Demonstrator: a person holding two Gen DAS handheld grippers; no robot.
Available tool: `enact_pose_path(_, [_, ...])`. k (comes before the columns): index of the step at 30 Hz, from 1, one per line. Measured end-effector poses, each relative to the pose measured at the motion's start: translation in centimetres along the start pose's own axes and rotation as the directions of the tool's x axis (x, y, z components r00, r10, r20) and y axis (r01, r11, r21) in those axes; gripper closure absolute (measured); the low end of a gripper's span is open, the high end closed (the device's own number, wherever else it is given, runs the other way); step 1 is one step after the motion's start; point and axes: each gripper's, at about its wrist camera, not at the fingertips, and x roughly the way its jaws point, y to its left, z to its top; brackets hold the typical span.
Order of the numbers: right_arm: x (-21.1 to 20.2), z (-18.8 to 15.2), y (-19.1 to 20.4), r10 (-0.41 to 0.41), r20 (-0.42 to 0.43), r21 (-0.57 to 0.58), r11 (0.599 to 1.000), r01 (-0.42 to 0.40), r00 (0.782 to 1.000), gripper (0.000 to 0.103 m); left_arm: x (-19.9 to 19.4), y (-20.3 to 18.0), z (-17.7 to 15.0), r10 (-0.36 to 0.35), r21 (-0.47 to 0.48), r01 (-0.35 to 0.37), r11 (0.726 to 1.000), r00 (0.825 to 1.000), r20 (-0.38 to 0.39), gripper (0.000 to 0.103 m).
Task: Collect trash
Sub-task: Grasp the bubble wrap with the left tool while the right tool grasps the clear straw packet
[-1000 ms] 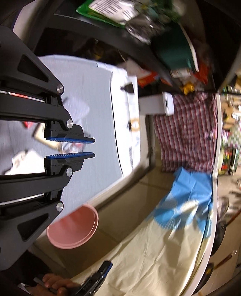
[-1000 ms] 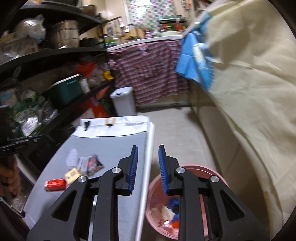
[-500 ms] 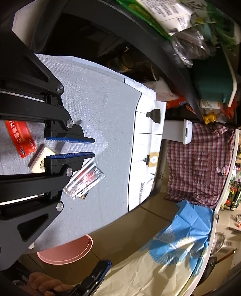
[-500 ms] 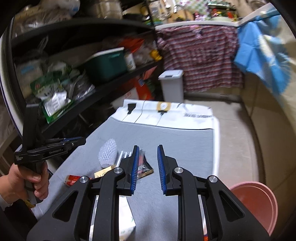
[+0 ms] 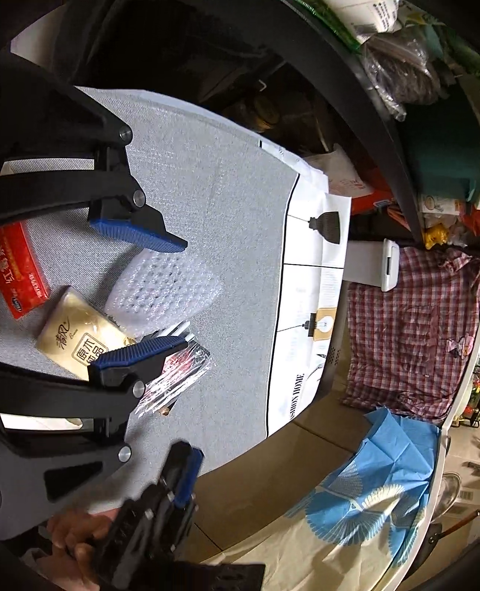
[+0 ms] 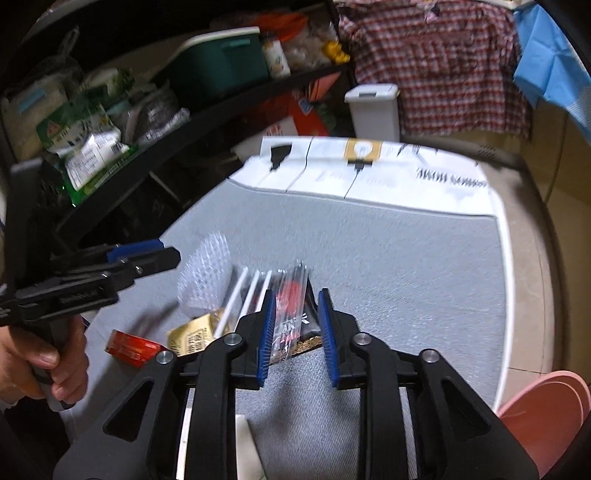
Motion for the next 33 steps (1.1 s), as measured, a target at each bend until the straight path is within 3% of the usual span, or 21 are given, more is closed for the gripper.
enact_pose_path(14, [5.1, -1.1, 0.7, 0.006, -0.152, -0.046, 0.999, -0.013, 0.988, 0.076, 3.0, 0.1, -0.7, 0.016, 0.012, -0.015, 1.0, 0.993, -0.116, 0.056])
enact_pose_path(16, [5.0, -1.0, 0.9, -0.006, -0.145, -0.062, 0.998, -0.003, 0.989, 0.081, 2.9, 0.3, -0.7, 0.012, 0.003, -0.011, 1.0, 0.993, -0.118, 0.067])
enact_pose_path(18, [4.7, -1.0, 0.9, -0.005, -0.143, -0.068, 0.998, -0.005, 0.99, 0.096, 2.8, 0.5, -0.6, 0.008, 0.0, -0.008, 1.0, 0.993, -0.122, 0.075])
enact_pose_path(21, [4.1, -0.7, 0.8, -0.009, -0.127, -0.068, 0.998, 0.0, 0.992, 0.101, 2.5, 0.7, -0.6, 0.011, 0.006, -0.01, 1.0, 0.993, -0.118, 0.084])
enact_pose_path(33, [1.0, 0.0, 1.6, -0.033, -0.056, -0.088, 0.996, 0.028, 0.998, 0.102, 0.0, 0.3, -0.2, 0.033, 0.04, -0.031, 0.999, 0.998, -0.053, 0.089])
